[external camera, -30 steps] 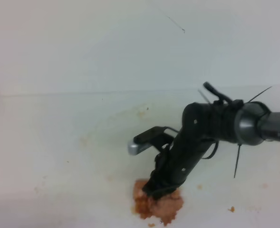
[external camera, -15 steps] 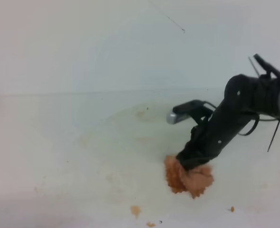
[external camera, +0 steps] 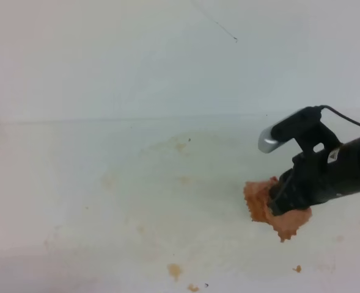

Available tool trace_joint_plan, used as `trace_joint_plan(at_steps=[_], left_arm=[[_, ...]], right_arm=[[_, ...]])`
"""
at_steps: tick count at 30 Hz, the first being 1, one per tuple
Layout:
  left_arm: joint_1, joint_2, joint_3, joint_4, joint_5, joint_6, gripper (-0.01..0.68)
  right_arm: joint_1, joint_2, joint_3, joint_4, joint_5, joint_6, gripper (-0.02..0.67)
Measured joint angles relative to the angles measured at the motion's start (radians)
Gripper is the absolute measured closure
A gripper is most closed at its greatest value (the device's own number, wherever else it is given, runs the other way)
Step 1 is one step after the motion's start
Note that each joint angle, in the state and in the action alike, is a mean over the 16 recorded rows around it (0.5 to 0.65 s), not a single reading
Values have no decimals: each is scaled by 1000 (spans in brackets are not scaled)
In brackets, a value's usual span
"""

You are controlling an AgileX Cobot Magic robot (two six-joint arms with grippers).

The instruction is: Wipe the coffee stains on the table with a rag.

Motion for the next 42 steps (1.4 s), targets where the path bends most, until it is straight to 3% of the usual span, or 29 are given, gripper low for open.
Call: trace_joint_plan(at_steps=[6, 15, 18, 22, 33, 42], left_arm=[[0, 0, 10, 0, -4, 0, 673], [0, 0, 17, 0, -7, 0, 672], [0, 0, 17, 0, -7, 0, 672], [0, 0, 15, 0, -6, 0, 672], [0, 2, 12, 0, -5, 0, 673], [0, 2, 15, 0, -5, 0, 673]], right_arm=[[0, -41, 63, -15, -45, 47, 539], [0, -91, 63, -17, -32, 97, 350], [0, -134, 52, -21, -4, 102, 327], [0, -221, 32, -32, 45, 104, 382], [0, -490, -15, -64, 153, 111, 617], [-1, -592, -11, -69, 161, 104, 648]])
